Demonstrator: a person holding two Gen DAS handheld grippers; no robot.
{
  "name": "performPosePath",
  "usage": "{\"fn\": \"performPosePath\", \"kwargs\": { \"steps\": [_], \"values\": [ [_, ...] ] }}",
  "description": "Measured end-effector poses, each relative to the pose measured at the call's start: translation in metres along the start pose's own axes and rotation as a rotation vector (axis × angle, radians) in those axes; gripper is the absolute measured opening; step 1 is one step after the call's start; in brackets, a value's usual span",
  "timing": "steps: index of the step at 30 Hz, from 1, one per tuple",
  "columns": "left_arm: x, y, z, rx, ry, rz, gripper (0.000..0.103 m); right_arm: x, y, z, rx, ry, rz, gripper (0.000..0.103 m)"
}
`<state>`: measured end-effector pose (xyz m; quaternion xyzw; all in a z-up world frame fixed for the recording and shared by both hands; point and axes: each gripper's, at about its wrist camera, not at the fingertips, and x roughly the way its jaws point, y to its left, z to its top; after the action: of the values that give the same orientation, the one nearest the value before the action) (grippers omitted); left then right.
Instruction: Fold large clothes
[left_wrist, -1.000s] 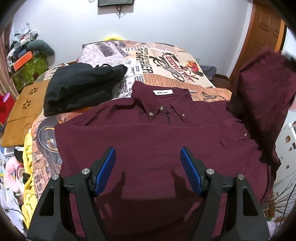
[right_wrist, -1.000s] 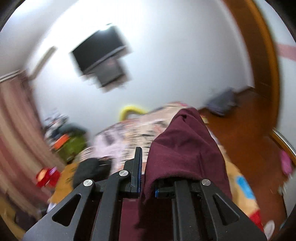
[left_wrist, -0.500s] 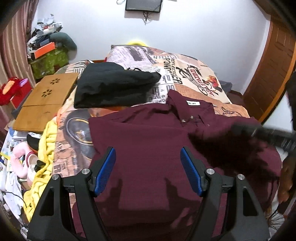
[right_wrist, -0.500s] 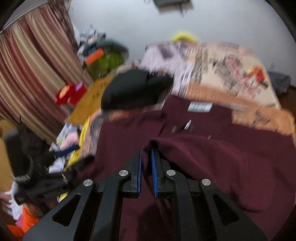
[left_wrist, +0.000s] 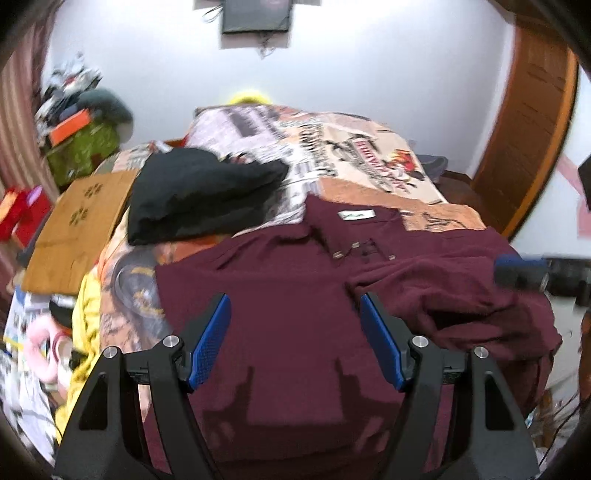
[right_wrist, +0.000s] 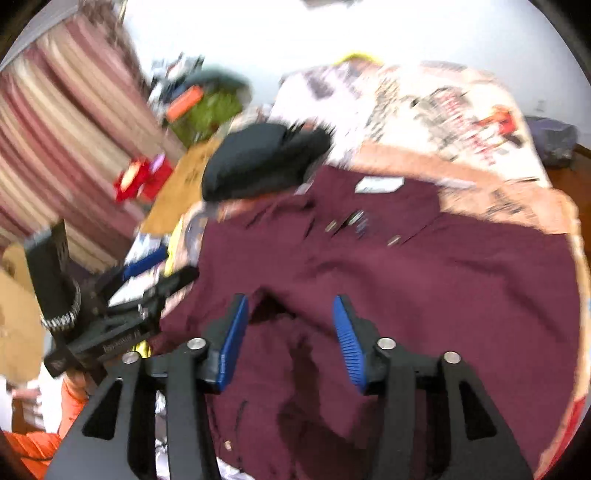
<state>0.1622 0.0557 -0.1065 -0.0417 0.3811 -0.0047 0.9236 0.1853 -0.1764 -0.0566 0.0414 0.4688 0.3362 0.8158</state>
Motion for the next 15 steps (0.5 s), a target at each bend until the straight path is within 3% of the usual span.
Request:
{"fn": "performPosePath", "kwargs": {
  "steps": [2, 4, 8, 10, 15],
  "values": [
    [0.001, -0.017, 0.008, 0.054, -0.008, -0.019, 0.073, -0.023, -0.015, 0.001, 0.024, -0.073, -0.054, 0.049],
    [0.002, -0.036, 0.013, 0.115, -0.015, -0.031, 0.083, -0.044, -0.033, 0.0, 0.056, -0.127, -0.108, 0.052],
    [0.015, -0.079, 0.009, 0.279, -0.02, -0.032, 0.093, -0.072, -0.07, -0.011, 0.124, -0.2, -0.252, 0.067],
    [0.028, -0.097, 0.002, 0.356, 0.014, -0.033, 0.093, -0.076, -0.087, -0.02, 0.159, -0.204, -0.337, 0.067],
    [0.07, -0.134, -0.024, 0.5, 0.144, -0.036, 0.093, -0.063, -0.116, -0.045, 0.226, -0.136, -0.39, 0.067]
  ]
}}
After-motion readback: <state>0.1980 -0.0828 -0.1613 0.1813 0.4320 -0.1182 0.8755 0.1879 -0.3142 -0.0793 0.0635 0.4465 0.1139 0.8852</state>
